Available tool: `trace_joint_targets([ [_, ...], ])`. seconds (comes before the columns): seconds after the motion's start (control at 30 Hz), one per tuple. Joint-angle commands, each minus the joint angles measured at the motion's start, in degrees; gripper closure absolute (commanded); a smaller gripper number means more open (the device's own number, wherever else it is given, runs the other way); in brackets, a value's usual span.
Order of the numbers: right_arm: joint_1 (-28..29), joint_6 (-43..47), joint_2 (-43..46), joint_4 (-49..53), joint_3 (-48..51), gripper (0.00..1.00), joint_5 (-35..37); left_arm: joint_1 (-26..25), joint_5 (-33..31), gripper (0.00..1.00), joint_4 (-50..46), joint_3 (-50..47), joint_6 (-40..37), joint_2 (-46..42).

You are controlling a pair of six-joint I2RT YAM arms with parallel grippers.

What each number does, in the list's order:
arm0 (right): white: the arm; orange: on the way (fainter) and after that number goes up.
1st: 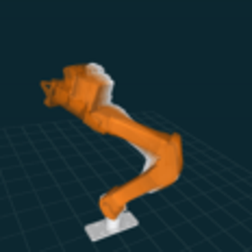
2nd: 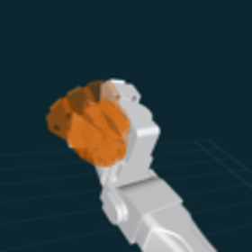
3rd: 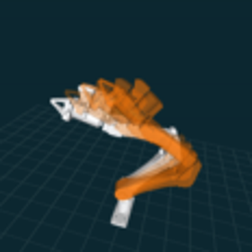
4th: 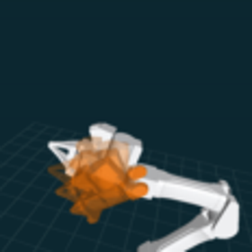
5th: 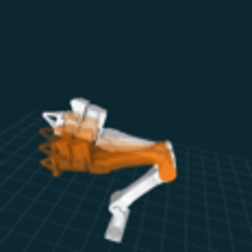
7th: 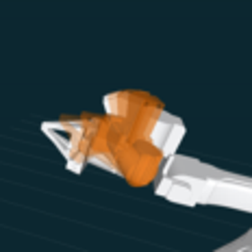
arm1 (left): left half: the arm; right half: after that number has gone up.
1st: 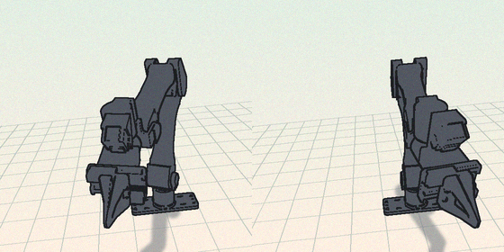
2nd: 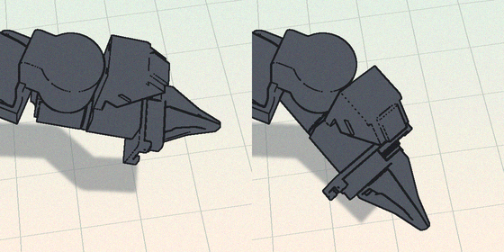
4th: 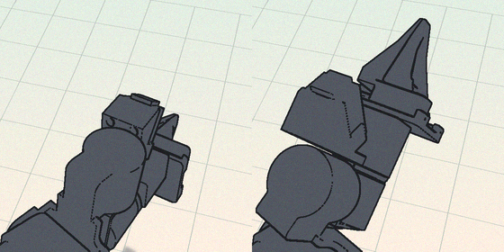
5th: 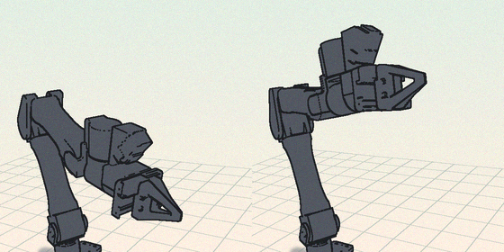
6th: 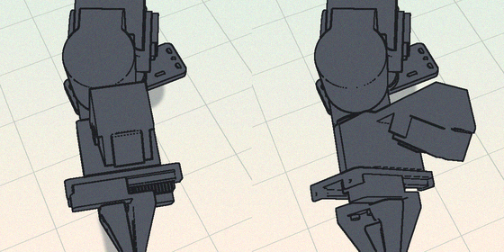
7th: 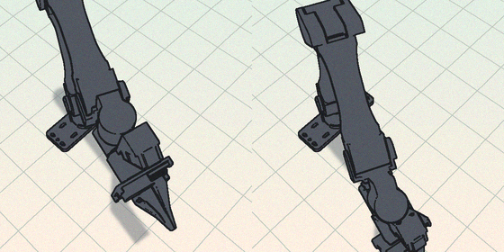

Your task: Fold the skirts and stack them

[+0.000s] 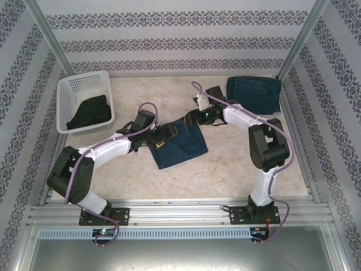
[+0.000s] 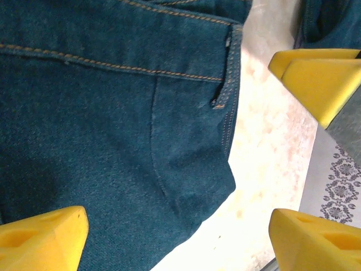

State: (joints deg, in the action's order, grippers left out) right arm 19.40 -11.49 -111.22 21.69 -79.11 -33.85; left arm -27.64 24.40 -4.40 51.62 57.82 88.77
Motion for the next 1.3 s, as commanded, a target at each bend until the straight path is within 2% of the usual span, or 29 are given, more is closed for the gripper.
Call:
trace_joint_targets([
  [0.0, 0.7, 3.8, -3.1, 3.9, -3.5, 0.45, -6.0, 0.9, -0.2, 0.15, -0.4, -1.6, 2.0, 1.4],
  [0.2, 1.7, 3.8, -8.0, 4.6, -7.4, 0.51, -5.6, 1.6, 1.1, 0.15, 3.4, -5.8, 3.9, 1.3],
  [0.3, 2.0, 4.2, -10.0, 6.1, -9.9, 0.60, -6.4, 1.6, 0.1, 0.15, 3.5, -7.2, 4.0, 1.7],
  [0.33, 2.2, 4.2, -10.5, 6.7, -10.8, 0.65, -6.7, 1.6, 0.2, 0.15, 3.5, -7.4, 4.1, 2.2],
  [0.4, 2.4, 4.5, -10.6, 7.5, -12.0, 0.82, -6.1, 1.6, 0.5, 0.15, 4.2, -8.0, 4.6, 2.9],
  [0.43, 2.6, 4.7, -10.0, 7.5, -12.3, 0.93, -4.4, 1.6, 0.4, 0.15, 4.5, -8.3, 5.0, 3.2],
  [0.47, 2.7, 4.7, -9.0, 7.4, -12.5, 1.00, -2.1, 1.6, 0.2, 0.15, 4.5, -8.7, 5.2, 3.4],
  [0.67, 3.8, 8.0, -3.3, 3.5, -11.7, 1.00, 10.2, 1.6, 0.0, 0.15, 3.5, -9.1, 5.1, 4.2],
  [0.77, 4.0, 11.9, -6.4, 4.8, -12.8, 1.00, 15.9, 1.6, -0.1, 0.15, 3.5, -8.9, 4.8, 4.4],
  [0.9, 4.2, 13.9, -11.8, 9.5, -17.2, 1.00, 18.1, 1.6, -0.4, 0.15, 2.6, -8.6, 4.1, 4.0],
  [0.93, 4.3, 13.6, -12.2, 9.2, -17.6, 0.98, 19.2, 1.6, -0.4, 0.15, 2.2, -8.5, 3.8, 3.8],
  [1.07, 5.0, 12.6, -11.2, 8.4, -18.5, 0.71, 22.2, 1.6, -0.5, 0.15, -1.1, -6.5, 2.3, 2.7],
  [1.17, 4.5, 10.4, -7.2, 8.0, -16.4, 0.57, 20.7, 1.6, -0.2, 0.14, -5.3, -3.0, 0.2, 0.5],
  [1.27, 2.4, 7.2, -2.5, 7.8, -11.7, 0.21, 16.4, 1.2, -0.9, 0.11, -11.5, 2.1, -3.3, -1.3],
])
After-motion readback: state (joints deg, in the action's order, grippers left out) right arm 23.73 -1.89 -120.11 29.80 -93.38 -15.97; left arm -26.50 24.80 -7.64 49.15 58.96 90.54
